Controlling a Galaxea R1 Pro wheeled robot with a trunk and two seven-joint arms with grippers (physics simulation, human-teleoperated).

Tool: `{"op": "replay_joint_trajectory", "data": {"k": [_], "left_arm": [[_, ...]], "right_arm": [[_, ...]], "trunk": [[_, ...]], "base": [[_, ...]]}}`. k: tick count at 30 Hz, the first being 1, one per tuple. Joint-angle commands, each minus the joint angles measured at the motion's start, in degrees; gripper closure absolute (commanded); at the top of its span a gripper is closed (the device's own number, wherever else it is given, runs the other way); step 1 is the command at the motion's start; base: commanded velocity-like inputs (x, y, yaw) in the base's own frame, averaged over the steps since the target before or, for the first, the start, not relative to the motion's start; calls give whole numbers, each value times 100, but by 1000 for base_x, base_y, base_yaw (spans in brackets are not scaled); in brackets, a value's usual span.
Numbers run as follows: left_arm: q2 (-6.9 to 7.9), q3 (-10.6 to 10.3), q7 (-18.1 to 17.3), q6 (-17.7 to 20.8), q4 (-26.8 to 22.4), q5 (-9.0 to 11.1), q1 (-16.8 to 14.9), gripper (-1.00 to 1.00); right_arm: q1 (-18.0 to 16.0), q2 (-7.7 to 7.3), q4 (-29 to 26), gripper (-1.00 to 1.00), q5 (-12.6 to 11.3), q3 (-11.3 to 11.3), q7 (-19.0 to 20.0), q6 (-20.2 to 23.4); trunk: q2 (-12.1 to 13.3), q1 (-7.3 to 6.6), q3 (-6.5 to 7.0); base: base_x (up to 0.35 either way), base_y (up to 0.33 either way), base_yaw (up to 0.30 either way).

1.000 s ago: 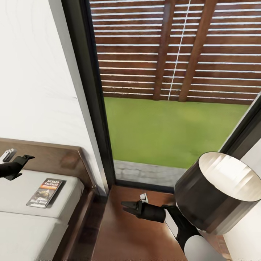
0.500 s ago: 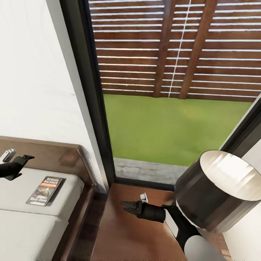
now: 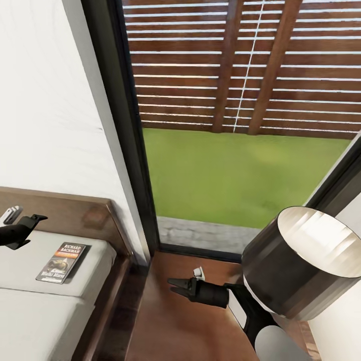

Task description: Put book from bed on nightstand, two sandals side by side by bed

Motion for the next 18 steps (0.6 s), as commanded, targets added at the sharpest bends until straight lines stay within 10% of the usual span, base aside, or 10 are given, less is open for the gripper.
{"op": "replay_joint_trajectory", "data": {"k": [1,18], "left_arm": [[-1,8,52,20,-5,60,-3,-100],[0,8,52,21,-5,60,0,-100]], "right_arm": [[-3,-2,-1,-100,-42,17,-4,44],[-3,-1,-1,-100,-41,17,-9,44]], "trunk": [[-2,0,-5],[-2,0,-37]], "base": [[0,0,0],[0,0,0]]}}
